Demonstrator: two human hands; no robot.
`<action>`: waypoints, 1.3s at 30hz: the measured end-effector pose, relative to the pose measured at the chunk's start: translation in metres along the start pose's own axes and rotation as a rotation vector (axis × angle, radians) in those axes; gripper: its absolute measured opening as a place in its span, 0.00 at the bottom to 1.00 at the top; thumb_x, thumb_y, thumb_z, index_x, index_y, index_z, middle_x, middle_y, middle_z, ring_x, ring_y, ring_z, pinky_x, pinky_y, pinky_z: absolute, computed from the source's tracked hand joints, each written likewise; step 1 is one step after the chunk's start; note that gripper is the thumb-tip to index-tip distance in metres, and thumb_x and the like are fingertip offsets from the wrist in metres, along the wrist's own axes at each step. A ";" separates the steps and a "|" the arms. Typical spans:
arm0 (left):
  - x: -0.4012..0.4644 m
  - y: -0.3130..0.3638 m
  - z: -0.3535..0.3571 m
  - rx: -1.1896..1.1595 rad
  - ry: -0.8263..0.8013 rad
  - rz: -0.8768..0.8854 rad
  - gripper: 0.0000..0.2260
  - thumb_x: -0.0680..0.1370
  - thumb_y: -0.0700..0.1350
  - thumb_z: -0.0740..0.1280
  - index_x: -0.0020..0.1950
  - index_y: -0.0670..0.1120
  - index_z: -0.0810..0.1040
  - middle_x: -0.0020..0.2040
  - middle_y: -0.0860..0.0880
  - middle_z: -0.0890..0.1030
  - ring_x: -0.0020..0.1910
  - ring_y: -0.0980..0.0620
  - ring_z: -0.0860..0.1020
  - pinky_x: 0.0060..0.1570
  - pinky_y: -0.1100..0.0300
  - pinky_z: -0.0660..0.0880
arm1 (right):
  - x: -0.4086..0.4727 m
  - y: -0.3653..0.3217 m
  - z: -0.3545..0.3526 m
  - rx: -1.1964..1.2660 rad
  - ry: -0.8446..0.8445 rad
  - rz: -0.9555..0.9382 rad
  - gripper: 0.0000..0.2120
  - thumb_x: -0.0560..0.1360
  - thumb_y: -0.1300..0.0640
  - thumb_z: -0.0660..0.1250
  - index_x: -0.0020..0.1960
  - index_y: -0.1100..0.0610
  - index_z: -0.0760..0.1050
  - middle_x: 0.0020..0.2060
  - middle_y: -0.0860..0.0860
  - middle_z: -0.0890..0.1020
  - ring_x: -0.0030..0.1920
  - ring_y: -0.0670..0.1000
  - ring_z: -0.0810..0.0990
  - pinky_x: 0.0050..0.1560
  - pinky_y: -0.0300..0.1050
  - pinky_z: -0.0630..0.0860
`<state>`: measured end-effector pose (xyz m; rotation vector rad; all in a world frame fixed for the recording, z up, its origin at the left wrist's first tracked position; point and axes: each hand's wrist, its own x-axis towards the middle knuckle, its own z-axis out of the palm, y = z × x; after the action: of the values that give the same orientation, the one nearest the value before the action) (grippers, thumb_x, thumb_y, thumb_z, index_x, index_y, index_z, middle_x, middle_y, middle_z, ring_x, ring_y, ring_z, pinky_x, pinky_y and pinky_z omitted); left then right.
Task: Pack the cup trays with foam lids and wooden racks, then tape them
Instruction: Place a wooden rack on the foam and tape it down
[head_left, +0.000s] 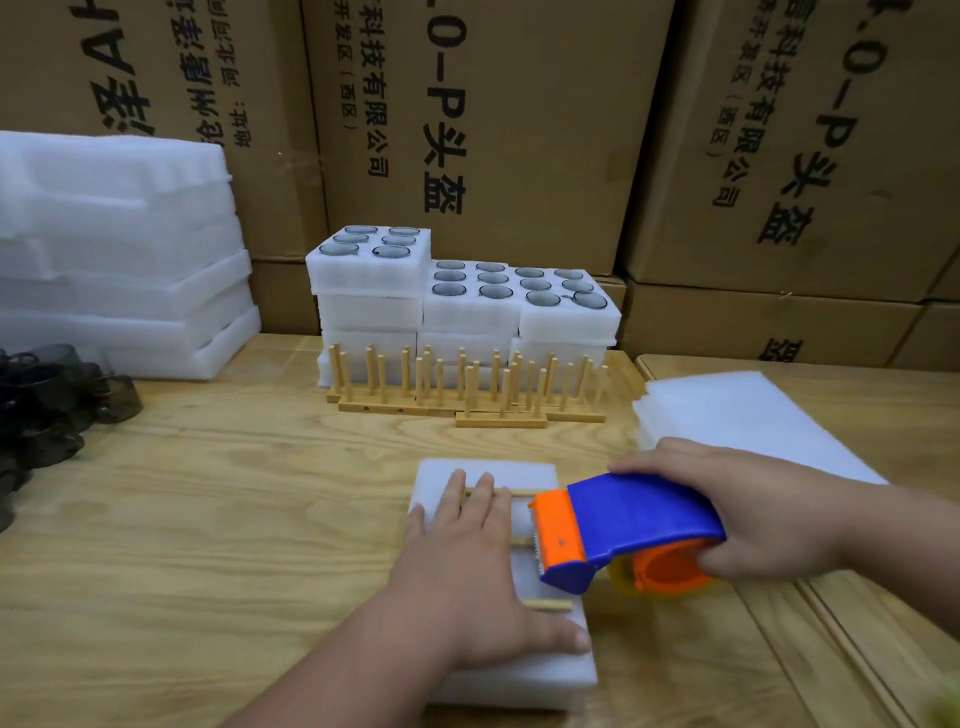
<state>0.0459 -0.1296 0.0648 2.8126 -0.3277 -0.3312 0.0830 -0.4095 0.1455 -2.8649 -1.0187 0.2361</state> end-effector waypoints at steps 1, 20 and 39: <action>-0.001 0.001 0.001 0.034 0.011 -0.010 0.65 0.58 0.85 0.60 0.83 0.52 0.37 0.83 0.55 0.36 0.79 0.53 0.29 0.79 0.39 0.39 | 0.000 0.001 0.000 -0.001 0.006 -0.004 0.41 0.67 0.45 0.69 0.70 0.22 0.50 0.61 0.26 0.65 0.62 0.31 0.68 0.58 0.32 0.68; -0.011 0.000 0.003 0.106 0.106 -0.145 0.54 0.61 0.75 0.60 0.82 0.57 0.42 0.82 0.58 0.37 0.80 0.56 0.32 0.78 0.36 0.47 | 0.005 -0.025 -0.008 -0.029 0.066 -0.050 0.41 0.66 0.43 0.67 0.73 0.23 0.51 0.55 0.33 0.67 0.54 0.39 0.72 0.50 0.38 0.72; 0.007 -0.018 0.020 0.374 0.191 0.074 0.52 0.65 0.77 0.41 0.83 0.51 0.35 0.83 0.48 0.35 0.81 0.50 0.32 0.78 0.43 0.34 | -0.047 -0.010 0.032 0.003 0.028 0.097 0.38 0.66 0.35 0.59 0.71 0.17 0.45 0.53 0.35 0.65 0.47 0.41 0.75 0.49 0.46 0.76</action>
<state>0.0503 -0.1200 0.0397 3.1522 -0.4940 0.0208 0.0355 -0.4302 0.1212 -2.9096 -0.8743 0.2039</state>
